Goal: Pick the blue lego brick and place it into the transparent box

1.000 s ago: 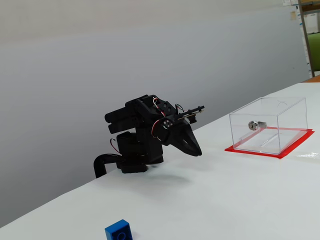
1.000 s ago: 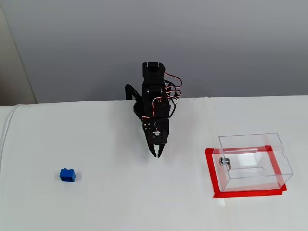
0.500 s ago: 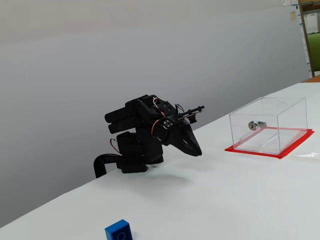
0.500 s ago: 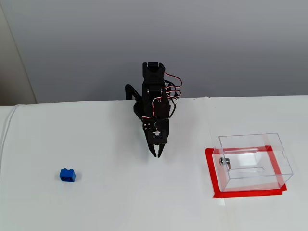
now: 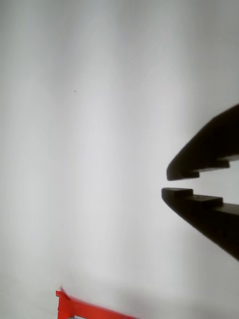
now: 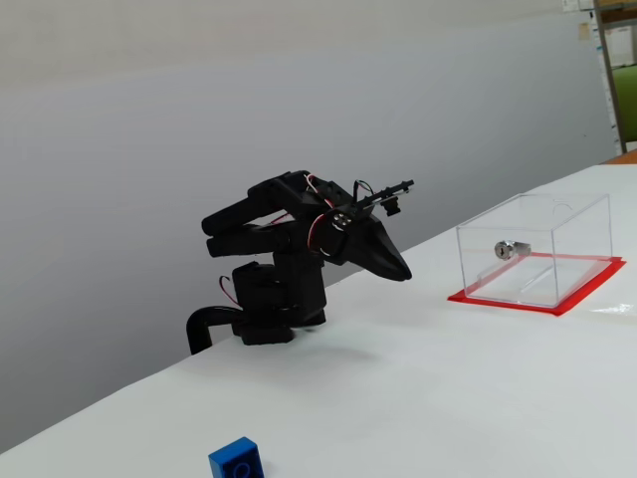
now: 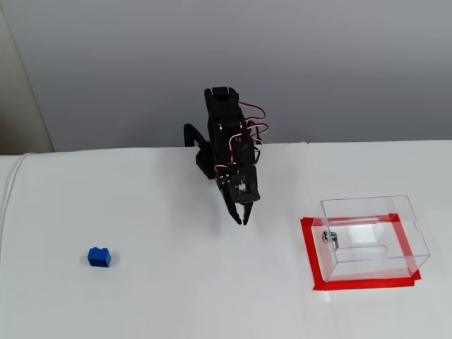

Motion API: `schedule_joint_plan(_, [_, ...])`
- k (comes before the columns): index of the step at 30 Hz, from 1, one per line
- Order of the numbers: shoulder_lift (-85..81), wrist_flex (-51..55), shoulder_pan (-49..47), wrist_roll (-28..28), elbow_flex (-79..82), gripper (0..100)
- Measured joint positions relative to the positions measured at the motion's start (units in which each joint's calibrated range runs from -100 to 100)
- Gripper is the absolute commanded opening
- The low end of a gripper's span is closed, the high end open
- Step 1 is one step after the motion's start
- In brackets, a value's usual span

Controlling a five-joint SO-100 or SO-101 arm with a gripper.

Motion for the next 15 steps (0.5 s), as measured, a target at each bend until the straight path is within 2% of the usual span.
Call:
schedule_joint_plan(9, [30.02, 0.09, -0.11, 0.00, -22.42, 1])
schedule_joint_plan(15, [42.96, 0.26, -0.11, 0.00, -31.42, 2])
